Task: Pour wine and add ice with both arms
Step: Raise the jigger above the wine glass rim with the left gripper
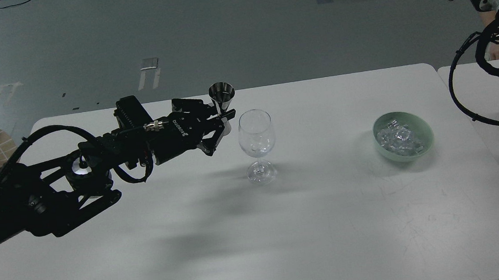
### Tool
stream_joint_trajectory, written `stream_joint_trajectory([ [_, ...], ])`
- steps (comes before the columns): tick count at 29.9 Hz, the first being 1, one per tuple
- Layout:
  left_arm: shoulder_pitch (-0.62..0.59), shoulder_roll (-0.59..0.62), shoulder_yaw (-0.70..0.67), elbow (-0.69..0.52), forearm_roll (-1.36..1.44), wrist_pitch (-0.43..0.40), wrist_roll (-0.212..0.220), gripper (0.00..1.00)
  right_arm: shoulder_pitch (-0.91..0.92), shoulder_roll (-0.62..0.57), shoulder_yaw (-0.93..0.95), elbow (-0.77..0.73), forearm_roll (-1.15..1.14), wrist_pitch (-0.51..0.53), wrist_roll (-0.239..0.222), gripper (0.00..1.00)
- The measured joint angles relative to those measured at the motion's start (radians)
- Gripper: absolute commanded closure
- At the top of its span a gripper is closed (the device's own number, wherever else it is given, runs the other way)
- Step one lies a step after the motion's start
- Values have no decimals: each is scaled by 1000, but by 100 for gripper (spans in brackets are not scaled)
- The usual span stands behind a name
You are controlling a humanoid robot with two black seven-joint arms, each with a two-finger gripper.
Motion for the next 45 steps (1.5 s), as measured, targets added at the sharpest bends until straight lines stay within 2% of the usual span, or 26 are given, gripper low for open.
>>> stream_joint_trajectory([
  [11, -62, 1, 44, 2, 14, -25, -1, 87, 0, 0, 0, -2, 0, 0, 0, 0],
  [45, -159, -8, 140, 1, 157, -26, 4, 87, 0, -5, 0, -2, 0, 0, 0, 0],
])
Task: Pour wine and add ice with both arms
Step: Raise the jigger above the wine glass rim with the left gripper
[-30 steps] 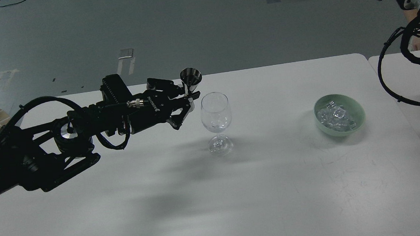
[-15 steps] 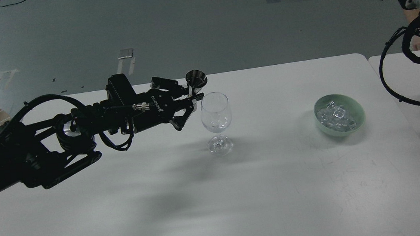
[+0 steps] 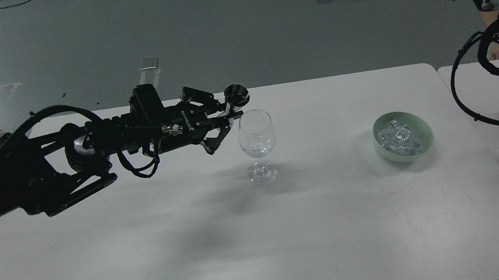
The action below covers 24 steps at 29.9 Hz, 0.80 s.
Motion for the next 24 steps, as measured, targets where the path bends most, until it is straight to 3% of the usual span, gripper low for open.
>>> stream_joint_trajectory([
  [24, -34, 7, 14, 12, 11, -6, -1, 87, 4, 0, 0, 0, 0, 0, 1, 0],
])
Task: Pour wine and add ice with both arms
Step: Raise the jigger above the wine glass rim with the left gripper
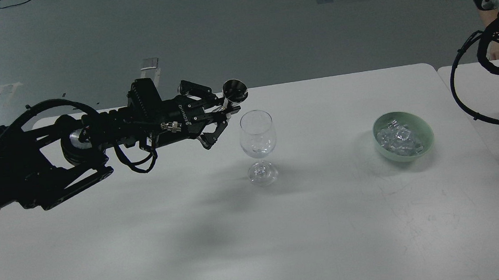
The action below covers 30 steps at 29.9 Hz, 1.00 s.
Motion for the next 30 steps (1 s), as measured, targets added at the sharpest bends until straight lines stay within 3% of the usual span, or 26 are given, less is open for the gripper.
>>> stream_joint_trajectory([
  [30, -69, -10, 56, 22, 38, -9, 3, 87, -2, 1, 0, 1, 0, -1, 1, 0],
])
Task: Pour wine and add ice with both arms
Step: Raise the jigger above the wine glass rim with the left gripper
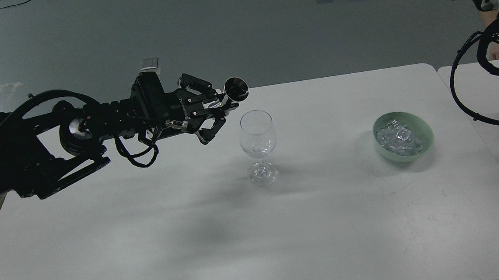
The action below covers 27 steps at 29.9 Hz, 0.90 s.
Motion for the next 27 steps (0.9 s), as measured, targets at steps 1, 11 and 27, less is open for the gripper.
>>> stream_joint_trajectory([
  [1, -1, 0, 0, 0, 0, 0, 0, 87, 0, 0, 0, 0, 0, 0, 0, 0],
  [11, -16, -8, 1, 0, 0, 0, 0, 87, 1, 0, 0, 0, 0, 0, 0, 0],
  [27, -75, -22, 77, -3, 0, 0, 0, 87, -6, -1, 1, -2, 0, 0, 1, 0],
])
